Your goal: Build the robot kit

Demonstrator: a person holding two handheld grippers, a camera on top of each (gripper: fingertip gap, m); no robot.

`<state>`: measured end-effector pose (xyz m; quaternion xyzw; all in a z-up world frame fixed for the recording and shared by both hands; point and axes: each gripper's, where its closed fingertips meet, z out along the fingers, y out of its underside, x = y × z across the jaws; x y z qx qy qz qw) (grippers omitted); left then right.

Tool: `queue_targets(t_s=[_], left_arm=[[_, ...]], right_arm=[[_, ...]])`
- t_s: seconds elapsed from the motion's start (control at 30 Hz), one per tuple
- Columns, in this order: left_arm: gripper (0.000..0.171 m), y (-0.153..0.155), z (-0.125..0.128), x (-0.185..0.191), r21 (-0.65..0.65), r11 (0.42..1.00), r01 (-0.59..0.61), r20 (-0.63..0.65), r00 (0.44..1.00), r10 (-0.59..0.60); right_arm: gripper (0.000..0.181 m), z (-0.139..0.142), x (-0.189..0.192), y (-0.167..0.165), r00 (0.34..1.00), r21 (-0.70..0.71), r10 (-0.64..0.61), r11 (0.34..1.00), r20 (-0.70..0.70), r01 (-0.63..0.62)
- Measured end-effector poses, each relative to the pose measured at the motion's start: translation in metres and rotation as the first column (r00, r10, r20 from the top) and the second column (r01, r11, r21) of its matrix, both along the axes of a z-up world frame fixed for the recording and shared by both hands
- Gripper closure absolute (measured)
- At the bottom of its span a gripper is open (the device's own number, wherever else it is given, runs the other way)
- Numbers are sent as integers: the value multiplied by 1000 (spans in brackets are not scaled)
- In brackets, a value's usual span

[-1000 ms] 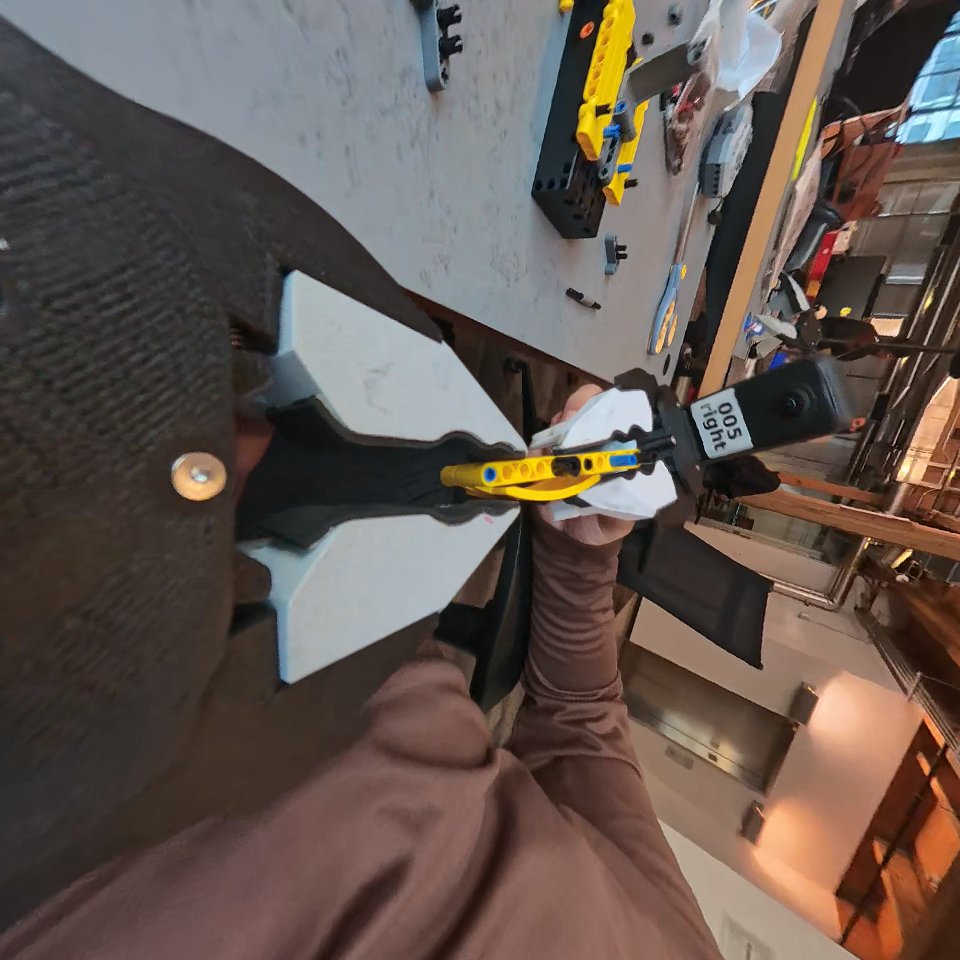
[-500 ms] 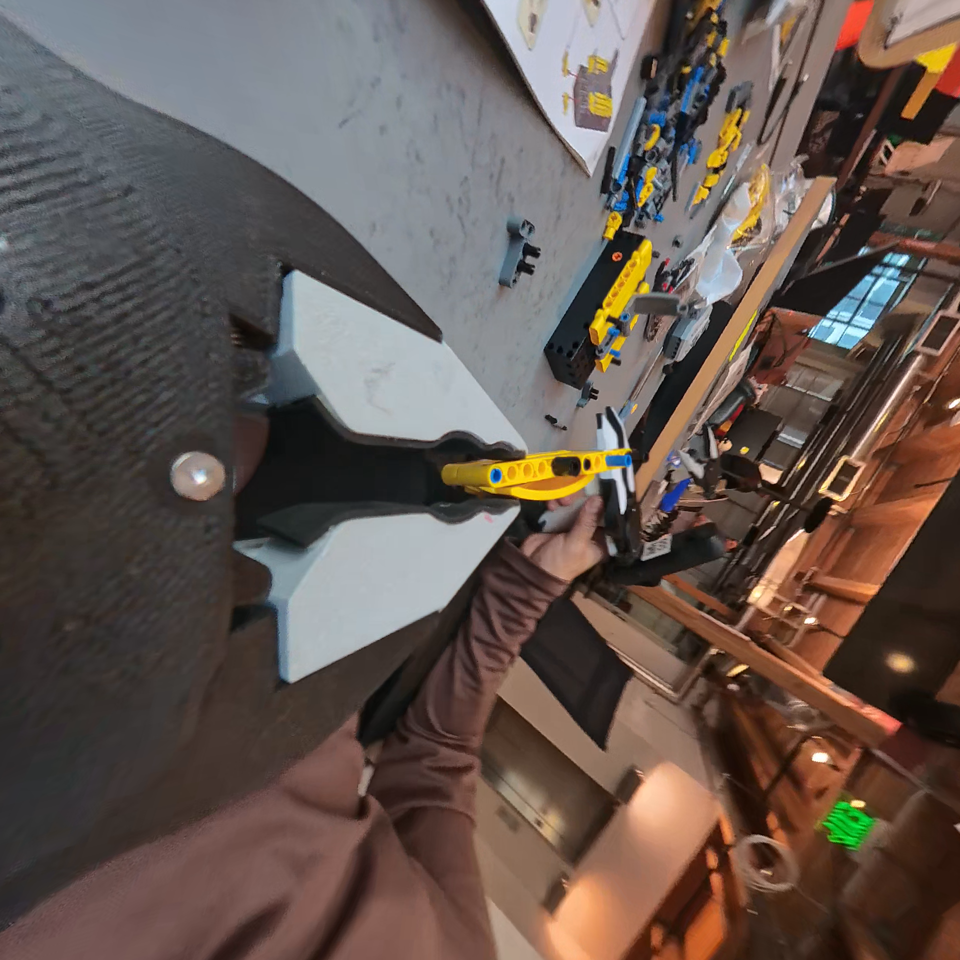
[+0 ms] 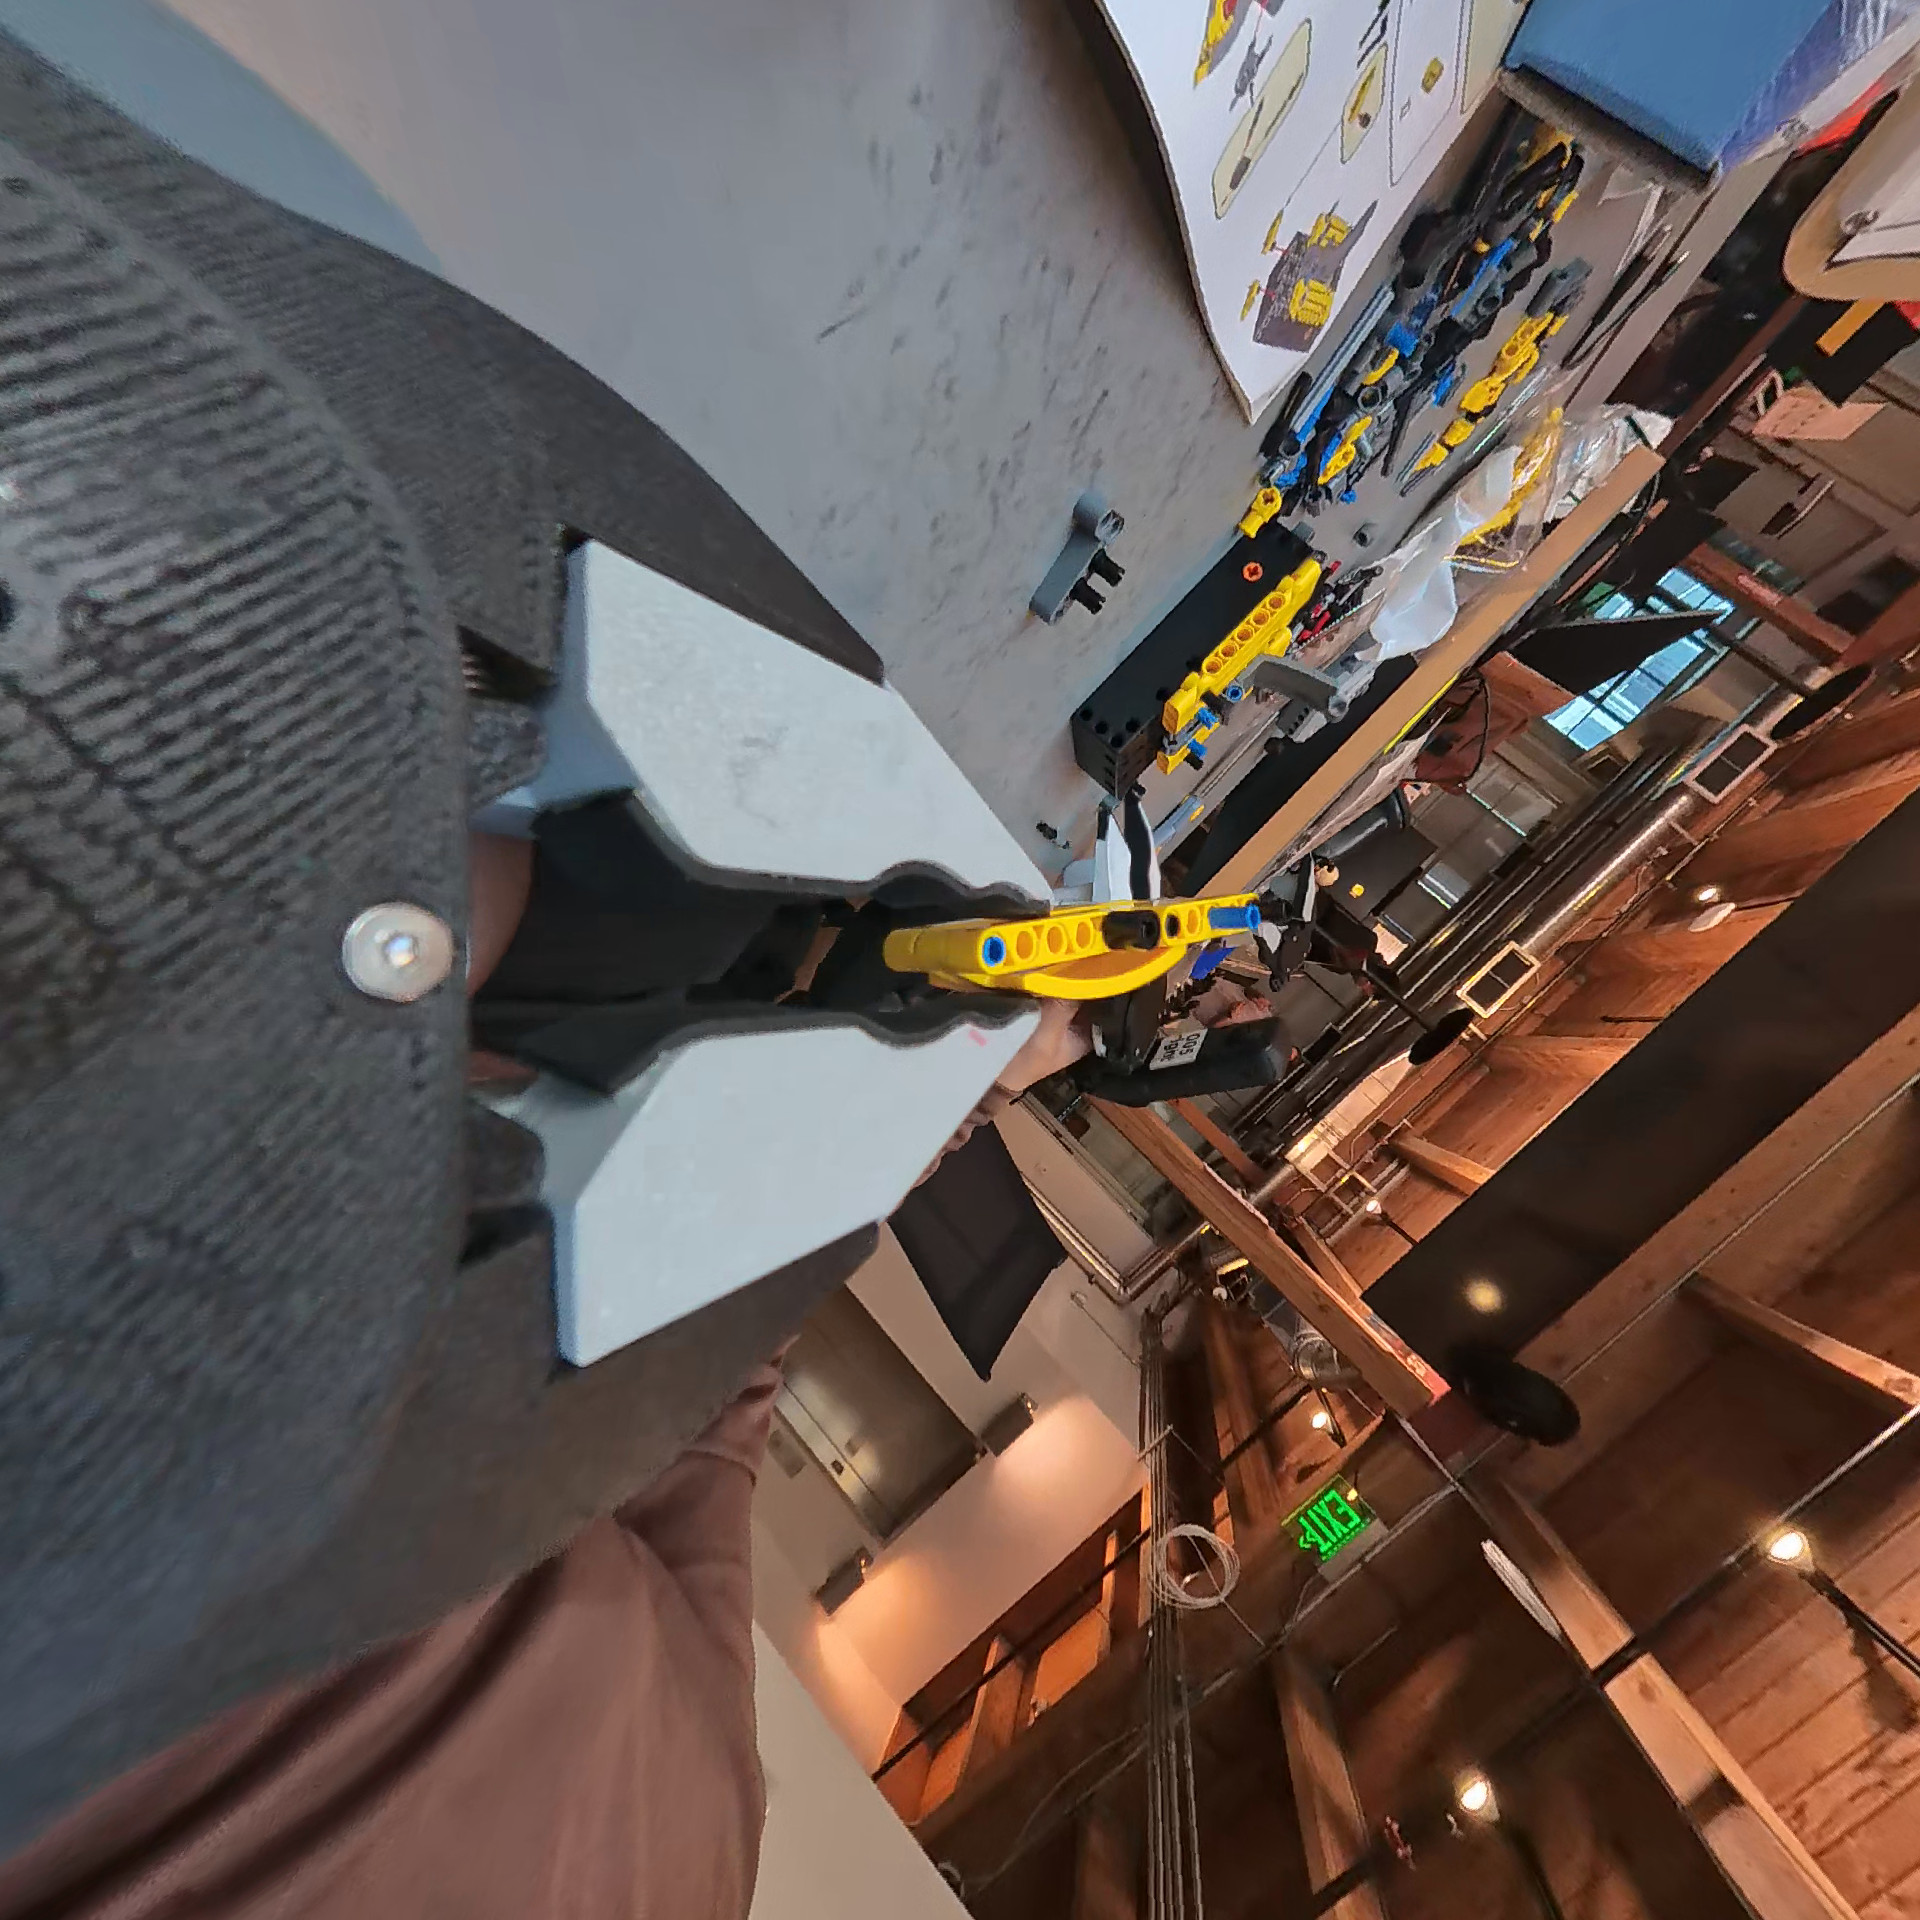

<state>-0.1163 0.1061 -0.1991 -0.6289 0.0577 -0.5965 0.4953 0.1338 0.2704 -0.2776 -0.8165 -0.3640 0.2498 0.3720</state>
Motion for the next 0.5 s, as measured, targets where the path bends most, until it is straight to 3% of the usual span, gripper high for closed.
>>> queue_targets(t_s=[0.07, 0.2, 0.37, 0.5], left_arm=[[160, 3, -1, -2, -23, 1000, -20, 15, 1000, 20], [161, 8, -2, -11, -100, 994, -44, 108, 993, 55], [161, 16, -3, -27, -177, 982, -67, 214, 971, 104], [161, 16, 0, -29, -193, 980, -49, 249, 964, 97]], right_arm=[[162, -2, 1, -1, 999, 6, -12, 1000, 35, 12], [158, -4, -11, -20, 997, -23, 32, 999, 77, -30], [159, 9, -38, -51, 982, -32, 186, 982, 30, -185], [161, 20, -32, -44, 985, 15, 166, 986, 43, -167]])
